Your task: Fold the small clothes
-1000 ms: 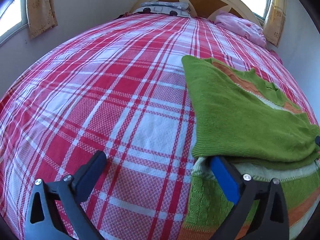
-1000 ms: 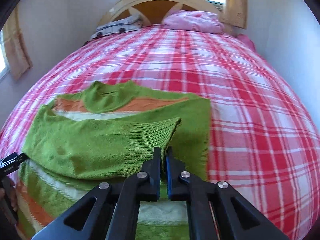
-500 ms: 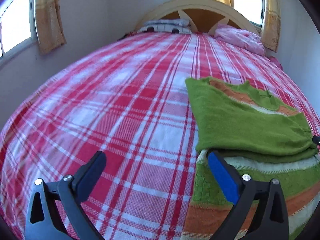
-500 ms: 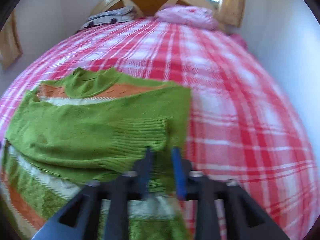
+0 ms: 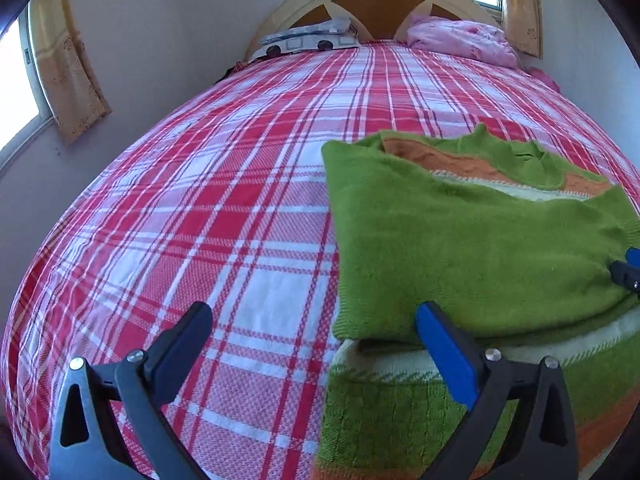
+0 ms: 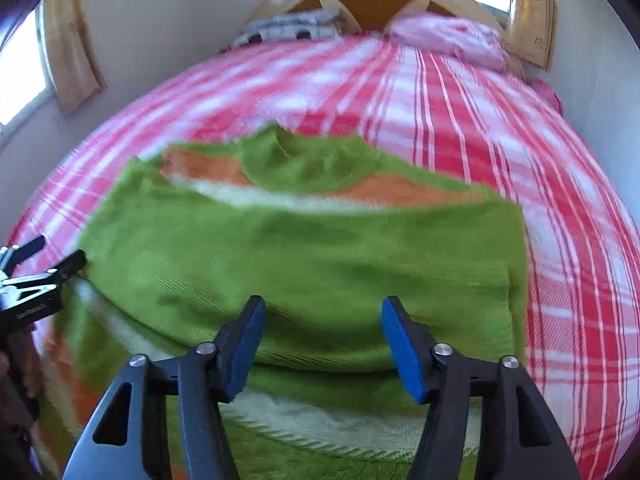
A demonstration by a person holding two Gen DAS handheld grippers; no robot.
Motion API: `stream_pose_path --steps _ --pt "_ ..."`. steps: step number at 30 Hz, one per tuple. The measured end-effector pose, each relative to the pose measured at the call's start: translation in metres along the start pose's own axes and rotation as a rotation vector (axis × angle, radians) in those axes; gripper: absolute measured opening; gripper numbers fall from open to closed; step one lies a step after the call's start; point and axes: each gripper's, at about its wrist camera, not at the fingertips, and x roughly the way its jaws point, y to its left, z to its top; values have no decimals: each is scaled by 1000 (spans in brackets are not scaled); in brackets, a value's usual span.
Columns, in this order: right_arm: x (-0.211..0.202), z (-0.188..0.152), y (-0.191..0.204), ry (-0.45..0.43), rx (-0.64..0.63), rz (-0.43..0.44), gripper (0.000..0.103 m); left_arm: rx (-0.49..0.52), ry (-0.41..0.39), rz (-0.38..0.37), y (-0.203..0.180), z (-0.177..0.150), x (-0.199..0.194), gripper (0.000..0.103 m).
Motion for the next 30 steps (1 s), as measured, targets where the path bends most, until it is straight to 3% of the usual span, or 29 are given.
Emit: stream_pose_path --steps 17,30 --pt "-12 -17 -17 -12 15 -42 58 17 12 -30 -3 -5 -2 103" --pt "-55 -45 -11 -60 -40 -46 59 31 -9 -105 5 -29 -46 103"
